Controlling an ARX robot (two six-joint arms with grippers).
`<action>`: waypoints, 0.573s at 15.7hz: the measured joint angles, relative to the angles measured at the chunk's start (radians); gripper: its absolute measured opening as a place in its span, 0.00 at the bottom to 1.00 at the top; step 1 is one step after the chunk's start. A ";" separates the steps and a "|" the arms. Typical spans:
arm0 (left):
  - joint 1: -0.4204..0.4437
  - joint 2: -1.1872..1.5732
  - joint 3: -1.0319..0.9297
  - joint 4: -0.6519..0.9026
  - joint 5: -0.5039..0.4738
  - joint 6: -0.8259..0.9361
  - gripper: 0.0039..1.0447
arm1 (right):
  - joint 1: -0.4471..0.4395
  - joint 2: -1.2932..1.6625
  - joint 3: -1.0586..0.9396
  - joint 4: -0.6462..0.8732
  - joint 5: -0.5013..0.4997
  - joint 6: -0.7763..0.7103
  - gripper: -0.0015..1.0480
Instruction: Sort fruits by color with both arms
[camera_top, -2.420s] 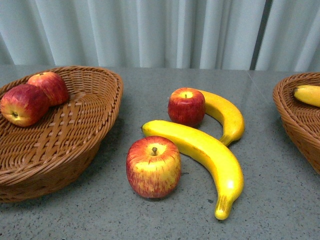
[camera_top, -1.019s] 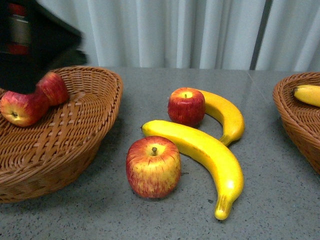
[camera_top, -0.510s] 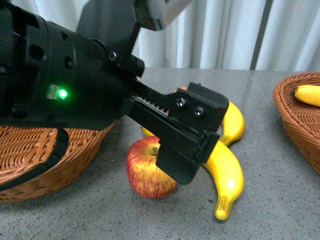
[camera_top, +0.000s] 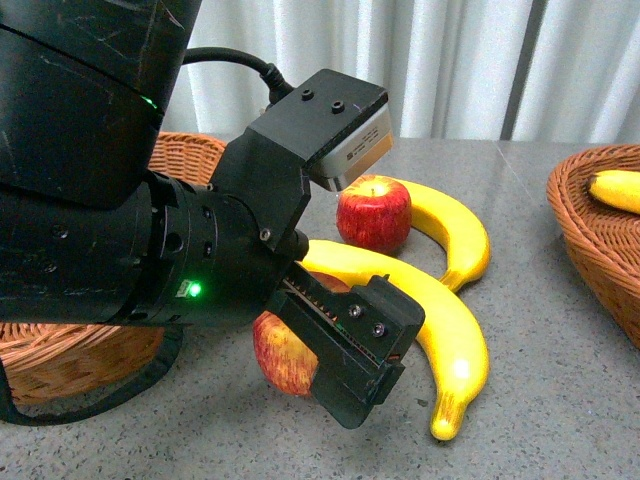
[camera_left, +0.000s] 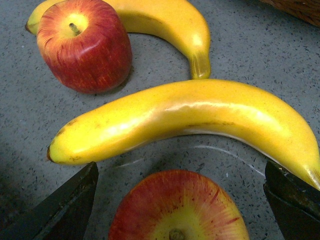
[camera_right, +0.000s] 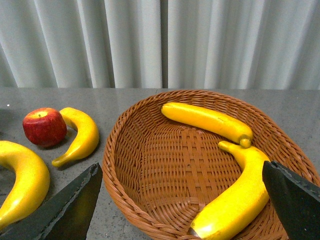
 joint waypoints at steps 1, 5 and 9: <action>0.005 0.013 0.004 0.007 0.017 0.001 0.94 | 0.000 0.000 0.000 0.000 0.000 0.000 0.94; 0.005 0.030 0.004 0.001 0.034 0.013 0.92 | 0.000 0.000 0.000 0.000 0.000 0.000 0.94; 0.005 0.031 0.004 -0.005 0.037 0.021 0.77 | 0.000 0.000 0.000 0.000 0.000 0.000 0.94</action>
